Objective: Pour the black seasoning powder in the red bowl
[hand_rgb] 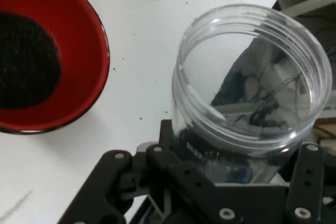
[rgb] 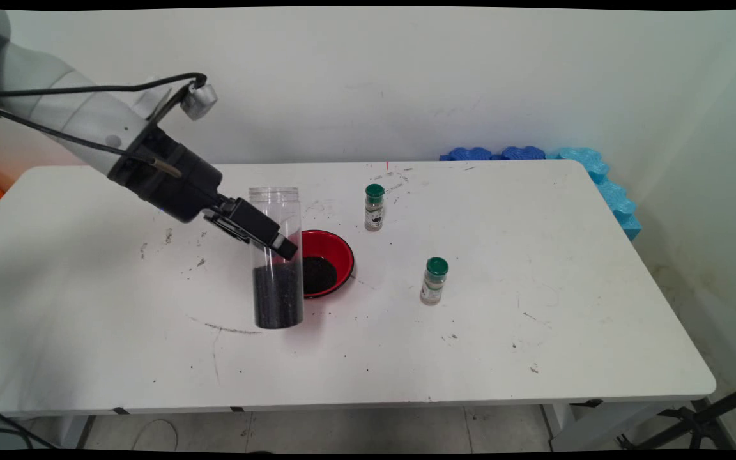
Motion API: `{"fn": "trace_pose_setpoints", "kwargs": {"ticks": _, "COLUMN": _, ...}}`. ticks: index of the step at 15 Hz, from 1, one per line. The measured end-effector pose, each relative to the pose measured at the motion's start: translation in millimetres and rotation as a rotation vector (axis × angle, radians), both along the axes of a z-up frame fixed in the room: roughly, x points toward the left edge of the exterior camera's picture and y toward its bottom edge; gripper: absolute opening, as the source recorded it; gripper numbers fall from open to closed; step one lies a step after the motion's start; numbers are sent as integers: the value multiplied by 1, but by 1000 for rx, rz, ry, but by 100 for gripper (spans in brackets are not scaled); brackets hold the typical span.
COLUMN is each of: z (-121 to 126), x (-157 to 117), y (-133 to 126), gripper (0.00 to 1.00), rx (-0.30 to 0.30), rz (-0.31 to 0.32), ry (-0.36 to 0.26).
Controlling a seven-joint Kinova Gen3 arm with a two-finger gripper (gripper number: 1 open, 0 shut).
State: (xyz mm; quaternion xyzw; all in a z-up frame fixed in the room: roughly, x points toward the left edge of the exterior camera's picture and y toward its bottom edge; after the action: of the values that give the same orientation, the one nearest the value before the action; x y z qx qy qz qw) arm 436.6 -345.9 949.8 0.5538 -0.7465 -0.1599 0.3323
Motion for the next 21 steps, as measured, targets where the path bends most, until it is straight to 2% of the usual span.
{"fn": "trace_pose_setpoints", "kwargs": {"ticks": 4, "z": -8, "x": -1, "y": -2, "gripper": 0, "rx": 80, "rz": 60, "ry": 45}}
{"fn": "trace_pose_setpoints", "kwargs": {"ticks": 14, "z": -37, "x": 0, "y": -9, "gripper": 0, "rx": 375, "rz": 310, "ry": 161}}
{"fn": "trace_pose_setpoints", "kwargs": {"ticks": 21, "z": -53, "x": 0, "y": -23, "gripper": 0, "rx": 543, "rz": 481, "ry": 238}}
